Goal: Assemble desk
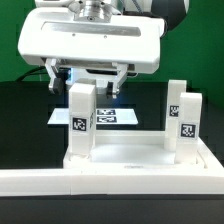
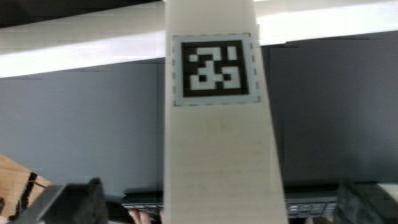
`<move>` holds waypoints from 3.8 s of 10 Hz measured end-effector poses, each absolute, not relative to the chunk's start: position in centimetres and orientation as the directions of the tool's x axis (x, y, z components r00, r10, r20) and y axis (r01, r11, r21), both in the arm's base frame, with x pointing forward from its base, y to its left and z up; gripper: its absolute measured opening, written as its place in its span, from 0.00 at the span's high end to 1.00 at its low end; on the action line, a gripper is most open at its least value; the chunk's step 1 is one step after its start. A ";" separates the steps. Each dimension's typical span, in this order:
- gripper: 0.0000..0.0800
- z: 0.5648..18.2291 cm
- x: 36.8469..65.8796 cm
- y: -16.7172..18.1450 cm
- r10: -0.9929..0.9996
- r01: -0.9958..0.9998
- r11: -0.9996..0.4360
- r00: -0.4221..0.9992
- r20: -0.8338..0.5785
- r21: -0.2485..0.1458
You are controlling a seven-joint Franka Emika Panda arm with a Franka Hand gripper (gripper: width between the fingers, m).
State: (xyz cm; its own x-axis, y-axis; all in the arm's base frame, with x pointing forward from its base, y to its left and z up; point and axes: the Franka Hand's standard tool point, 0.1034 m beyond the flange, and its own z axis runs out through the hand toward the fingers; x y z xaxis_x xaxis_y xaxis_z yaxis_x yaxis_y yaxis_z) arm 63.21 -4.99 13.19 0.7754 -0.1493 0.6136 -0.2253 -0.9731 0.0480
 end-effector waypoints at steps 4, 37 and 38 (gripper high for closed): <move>0.19 13.2 63.2 -5.0 -0.150 -0.225 -0.973 0.776 0.612 0.047; 0.64 11.5 63.7 -6.9 -0.908 -0.899 -0.417 0.417 0.029 -0.134; 0.64 11.5 63.6 -7.0 -0.946 -0.937 -0.322 0.322 0.018 -0.133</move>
Offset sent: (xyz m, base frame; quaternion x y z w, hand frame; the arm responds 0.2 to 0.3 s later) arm 0.0000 0.0000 0.0000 0.0000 0.0000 0.0000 1.0000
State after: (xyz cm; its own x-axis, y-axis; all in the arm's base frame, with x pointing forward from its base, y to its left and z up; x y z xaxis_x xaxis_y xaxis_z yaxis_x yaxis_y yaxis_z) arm 63.61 -6.95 11.51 0.3224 -0.9464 0.0179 -0.9374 -0.3219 -0.1327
